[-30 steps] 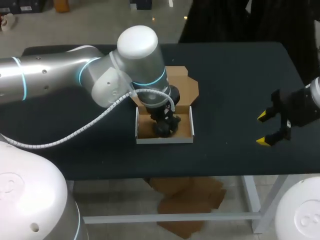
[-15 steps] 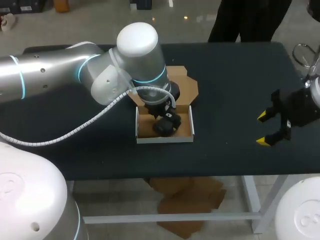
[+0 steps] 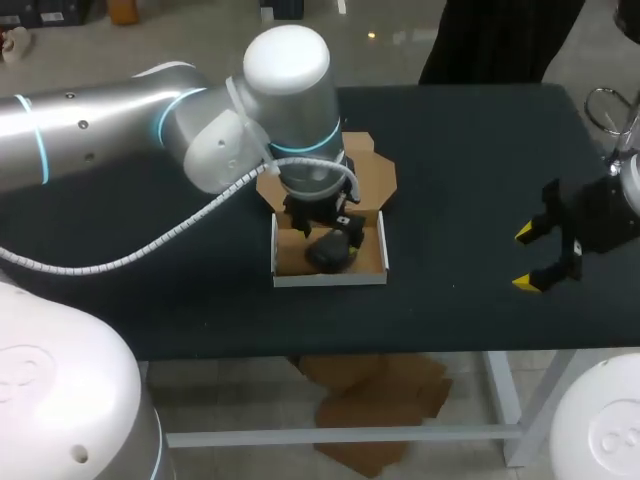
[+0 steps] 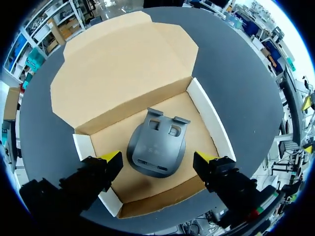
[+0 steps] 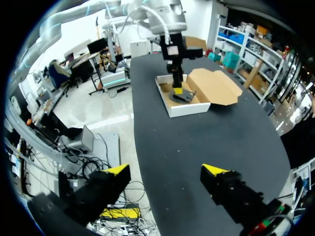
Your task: Assemble the packaging by folding the flat box into shape, placing the metal phone stand inside, and closing the box properly
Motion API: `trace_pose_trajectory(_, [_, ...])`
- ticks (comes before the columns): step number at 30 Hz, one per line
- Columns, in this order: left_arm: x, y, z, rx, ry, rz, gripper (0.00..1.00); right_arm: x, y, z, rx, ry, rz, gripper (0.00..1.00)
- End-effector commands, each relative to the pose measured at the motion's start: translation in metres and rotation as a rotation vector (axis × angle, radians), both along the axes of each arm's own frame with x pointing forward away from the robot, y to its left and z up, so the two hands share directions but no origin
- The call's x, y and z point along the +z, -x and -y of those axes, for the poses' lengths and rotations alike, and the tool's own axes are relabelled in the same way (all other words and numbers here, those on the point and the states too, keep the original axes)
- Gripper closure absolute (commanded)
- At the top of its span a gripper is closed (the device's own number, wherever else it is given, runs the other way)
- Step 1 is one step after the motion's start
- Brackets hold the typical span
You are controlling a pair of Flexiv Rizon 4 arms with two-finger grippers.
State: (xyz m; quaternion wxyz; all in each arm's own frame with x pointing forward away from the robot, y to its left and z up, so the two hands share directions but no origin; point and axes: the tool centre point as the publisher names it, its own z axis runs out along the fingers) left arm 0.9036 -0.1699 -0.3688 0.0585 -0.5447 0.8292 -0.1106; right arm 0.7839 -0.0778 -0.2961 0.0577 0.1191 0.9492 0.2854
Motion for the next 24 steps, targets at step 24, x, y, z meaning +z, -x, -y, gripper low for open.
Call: trace_pose_trajectory(24, [0.0111, -0.0049, 0.0028, 0.256, -0.022, -0.059, 0.0, 0.0001, 0.0003, 0.0008, 0.001, -0.003, 0.001, 0.0])
